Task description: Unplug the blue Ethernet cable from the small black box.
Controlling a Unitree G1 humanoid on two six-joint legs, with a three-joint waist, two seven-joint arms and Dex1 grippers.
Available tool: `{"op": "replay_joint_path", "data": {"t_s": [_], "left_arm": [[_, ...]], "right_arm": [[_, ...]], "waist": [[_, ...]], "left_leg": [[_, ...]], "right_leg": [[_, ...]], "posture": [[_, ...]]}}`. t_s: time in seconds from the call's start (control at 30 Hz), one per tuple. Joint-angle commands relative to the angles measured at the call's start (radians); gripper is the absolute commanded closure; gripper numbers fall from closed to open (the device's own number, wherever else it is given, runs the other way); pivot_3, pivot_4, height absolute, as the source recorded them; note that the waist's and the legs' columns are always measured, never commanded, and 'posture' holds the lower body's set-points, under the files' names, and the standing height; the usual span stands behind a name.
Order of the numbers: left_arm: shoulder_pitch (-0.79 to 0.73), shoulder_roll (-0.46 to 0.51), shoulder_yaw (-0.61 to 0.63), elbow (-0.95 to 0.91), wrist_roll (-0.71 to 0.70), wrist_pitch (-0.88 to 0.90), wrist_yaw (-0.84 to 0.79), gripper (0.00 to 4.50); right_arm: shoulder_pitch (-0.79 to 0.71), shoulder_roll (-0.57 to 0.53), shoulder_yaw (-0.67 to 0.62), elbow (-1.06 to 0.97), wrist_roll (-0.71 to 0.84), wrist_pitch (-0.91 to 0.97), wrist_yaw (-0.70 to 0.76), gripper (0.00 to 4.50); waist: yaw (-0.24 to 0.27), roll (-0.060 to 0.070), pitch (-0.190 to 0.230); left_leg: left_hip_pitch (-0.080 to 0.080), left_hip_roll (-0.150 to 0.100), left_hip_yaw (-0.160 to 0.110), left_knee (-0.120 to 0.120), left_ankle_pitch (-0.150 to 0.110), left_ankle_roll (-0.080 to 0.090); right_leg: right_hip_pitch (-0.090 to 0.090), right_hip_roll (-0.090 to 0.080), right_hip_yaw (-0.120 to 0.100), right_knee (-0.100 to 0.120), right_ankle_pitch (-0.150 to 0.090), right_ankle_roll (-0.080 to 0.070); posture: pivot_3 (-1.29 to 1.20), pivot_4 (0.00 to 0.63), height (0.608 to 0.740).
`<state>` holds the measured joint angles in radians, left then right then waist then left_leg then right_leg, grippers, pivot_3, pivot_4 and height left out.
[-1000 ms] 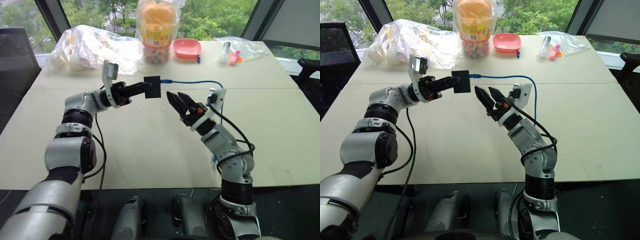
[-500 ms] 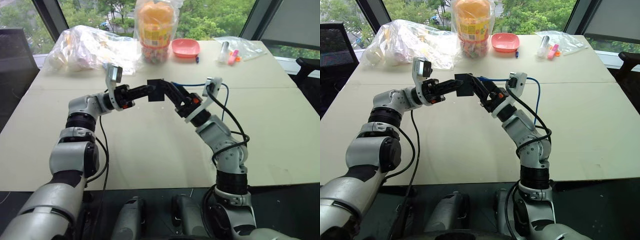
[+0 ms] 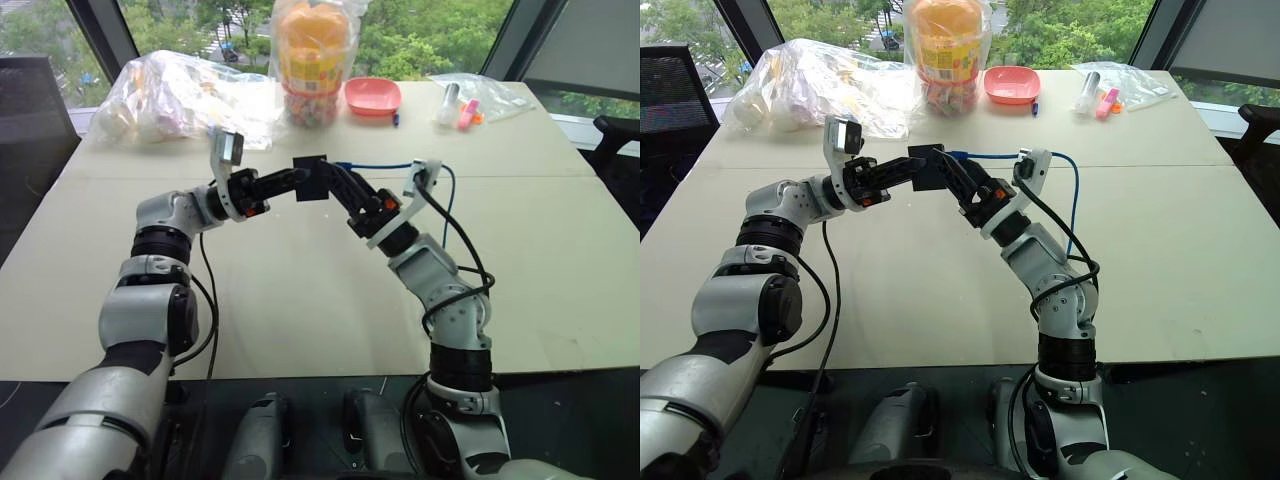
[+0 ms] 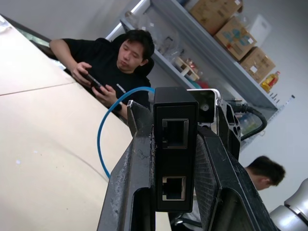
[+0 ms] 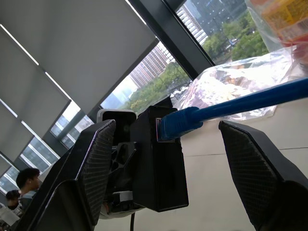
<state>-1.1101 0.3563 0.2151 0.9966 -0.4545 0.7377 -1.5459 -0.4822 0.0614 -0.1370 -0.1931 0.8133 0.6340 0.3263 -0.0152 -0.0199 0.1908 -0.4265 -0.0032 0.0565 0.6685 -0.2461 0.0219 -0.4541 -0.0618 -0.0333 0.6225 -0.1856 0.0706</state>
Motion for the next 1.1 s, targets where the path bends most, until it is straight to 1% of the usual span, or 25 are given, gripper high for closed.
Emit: {"op": "replay_joint_path", "data": {"t_s": [0.03,0.1,0.2,0.23,0.3,0.37,0.4,0.6,0.73,0.77,0.93,1.03,1.1], "left_arm": [[-0.009,0.012,0.007,-0.042,-0.026,0.006,-0.014,4.03],[-0.007,0.013,0.002,-0.045,-0.025,0.008,-0.017,4.03],[-0.002,0.011,-0.004,-0.049,-0.022,0.008,-0.017,4.03],[0.0,0.01,-0.005,-0.052,-0.022,0.008,-0.016,4.03],[0.005,0.008,-0.008,-0.06,-0.022,0.011,-0.016,4.03],[0.008,0.007,-0.01,-0.066,-0.023,0.014,-0.016,4.03],[0.009,0.007,-0.011,-0.068,-0.024,0.015,-0.016,4.03],[0.015,0.011,-0.016,-0.076,-0.024,0.015,-0.009,4.03],[0.027,0.043,-0.012,-0.084,-0.021,0.016,-0.004,4.03],[0.03,0.056,-0.009,-0.087,-0.021,0.019,-0.005,4.03],[0.047,0.153,0.018,-0.088,-0.037,0.036,0.007,4.03],[0.053,0.168,0.033,-0.083,-0.047,0.031,0.034,4.03],[0.062,0.15,0.044,-0.093,-0.038,-0.008,0.09,4.03]], "right_arm": [[-0.005,0.01,0.004,-0.019,0.029,-0.017,0.01,0.91],[-0.006,0.01,0.005,-0.017,0.03,-0.02,0.011,0.91],[-0.006,0.014,0.005,-0.014,0.036,-0.025,0.014,1.68],[-0.006,0.014,0.005,-0.013,0.039,-0.026,0.015,2.09],[-0.004,0.012,0.011,-0.012,0.038,-0.025,0.019,3.21],[-0.003,0.012,0.016,-0.009,0.035,-0.025,0.019,4.21],[-0.003,0.014,0.016,-0.007,0.035,-0.026,0.017,4.43],[0.003,0.015,0.015,-0.006,0.045,-0.026,0.016,4.43],[0.008,-0.002,-0.051,0.014,0.054,-0.047,-0.018,4.43],[0.007,-0.017,-0.072,0.02,0.054,-0.054,-0.023,4.43],[-0.008,-0.163,-0.167,0.061,0.069,-0.06,-0.011,4.43],[-0.037,-0.223,-0.18,0.099,0.068,-0.058,0.001,4.43],[-0.079,-0.258,-0.179,0.144,0.046,-0.061,0.018,4.43]], "waist": [[0.0,0.0,0.0],[0.0,0.0,0.0],[0.0,0.0,0.0],[0.0,0.0,0.0],[0.0,0.0,0.0],[0.0,0.0,0.0],[0.0,0.0,0.0],[0.0,0.0,0.0],[0.0,0.0,0.0],[0.0,0.0,0.0],[-0.002,0.0,0.0],[0.002,0.0,0.0],[0.002,0.0,0.0]], "left_leg": [[0.0,0.0,0.0,0.0,0.0,0.0],[0.0,0.0,0.0,0.0,0.0,0.0],[0.0,0.0,0.0,0.0,0.0,0.0],[0.0,0.0,0.0,0.0,0.0,0.0],[0.0,0.0,0.0,0.0,0.0,0.0],[0.0,0.0,0.0,0.0,0.0,0.0],[0.0,0.0,0.0,0.0,0.0,0.0],[0.0,0.0,0.0,0.0,0.0,0.0],[0.0,0.0,0.0,0.0,0.0,0.0],[0.0,0.0,0.0,0.0,0.0,0.0],[0.0,0.0,0.0,0.0,0.0,0.0],[0.0,0.0,0.0,0.0,0.0,0.0],[0.0,0.0,0.0,-0.001,0.0,0.0]], "right_leg": [[0.0,0.0,0.0,0.0,0.0,0.0],[0.0,0.0,0.0,0.0,0.0,0.0],[0.0,0.0,0.0,0.0,0.0,0.0],[0.0,0.0,0.0,0.0,0.0,0.0],[0.0,0.0,0.0,0.0,0.0,0.0],[0.0,0.0,0.0,0.0,0.0,0.0],[0.0,0.0,0.0,0.0,0.0,0.0],[0.0,0.0,0.0,0.0,0.0,0.0],[0.0,0.0,0.0,0.0,0.0,0.0],[0.0,0.0,0.0,0.0,0.0,0.0],[0.0,0.0,0.0,0.0,0.0,0.0],[-0.001,-0.001,0.0,0.0,0.0,0.0],[-0.001,-0.001,0.0,0.0,0.0,0.0]], "posture": [[0.0,0.15,0.74],[0.0,0.15,0.74],[0.0,0.15,0.74],[0.0,0.15,0.74],[0.0,0.15,0.74],[0.0,0.15,0.74],[0.0,0.15,0.74],[0.0,0.15,0.74],[0.0,0.15,0.74],[0.0,0.15,0.74],[0.0,0.15,0.74],[0.0,0.15,0.74],[0.0,0.15,0.74]]}}
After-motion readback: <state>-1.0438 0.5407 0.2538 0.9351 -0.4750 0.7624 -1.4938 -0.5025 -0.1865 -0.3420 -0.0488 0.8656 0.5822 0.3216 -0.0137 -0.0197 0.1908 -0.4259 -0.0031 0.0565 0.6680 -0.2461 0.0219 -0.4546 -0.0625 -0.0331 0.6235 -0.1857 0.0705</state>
